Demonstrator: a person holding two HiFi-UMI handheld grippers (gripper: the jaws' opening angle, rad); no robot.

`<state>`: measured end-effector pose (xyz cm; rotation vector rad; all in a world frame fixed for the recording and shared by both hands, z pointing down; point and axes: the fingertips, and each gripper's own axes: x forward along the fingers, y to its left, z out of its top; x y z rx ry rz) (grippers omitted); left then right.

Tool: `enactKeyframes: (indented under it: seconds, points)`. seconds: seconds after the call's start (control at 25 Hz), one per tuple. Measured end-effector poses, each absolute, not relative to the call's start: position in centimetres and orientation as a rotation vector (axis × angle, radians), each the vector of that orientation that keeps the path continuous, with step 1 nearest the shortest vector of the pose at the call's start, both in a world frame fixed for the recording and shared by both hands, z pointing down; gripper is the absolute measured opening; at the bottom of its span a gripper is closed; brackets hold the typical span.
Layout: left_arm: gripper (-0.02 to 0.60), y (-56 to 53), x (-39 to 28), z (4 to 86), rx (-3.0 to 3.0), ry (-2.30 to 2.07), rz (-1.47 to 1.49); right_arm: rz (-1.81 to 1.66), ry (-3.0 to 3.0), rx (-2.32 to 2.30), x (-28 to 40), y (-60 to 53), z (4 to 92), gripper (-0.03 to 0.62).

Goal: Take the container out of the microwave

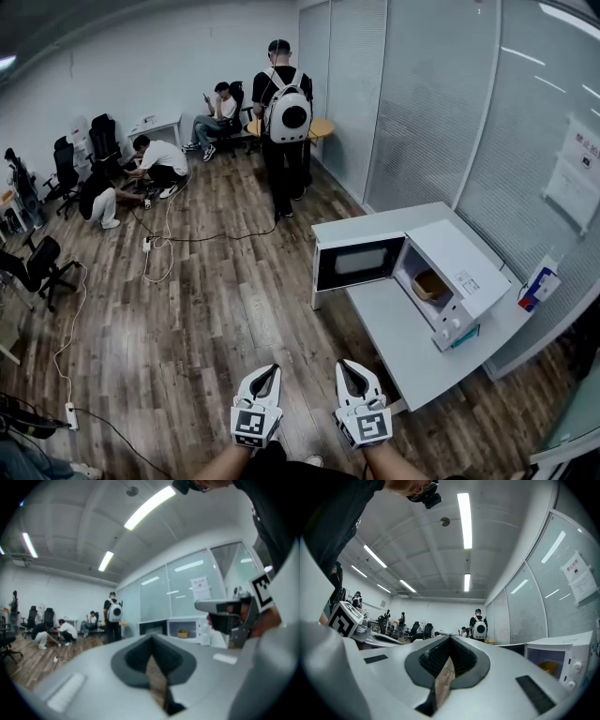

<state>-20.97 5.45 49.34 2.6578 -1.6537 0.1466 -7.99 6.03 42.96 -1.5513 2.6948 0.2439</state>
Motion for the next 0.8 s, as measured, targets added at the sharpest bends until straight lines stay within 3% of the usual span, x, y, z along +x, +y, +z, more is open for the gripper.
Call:
enactKeyframes:
  seconds: [0.8]
  points:
    - [0.005, -10.8, -17.8, 48.7, 2.808, -1.408, 0.091, 0.220, 2.592, -1.755, -6.3, -9.0, 42.4, -0.002]
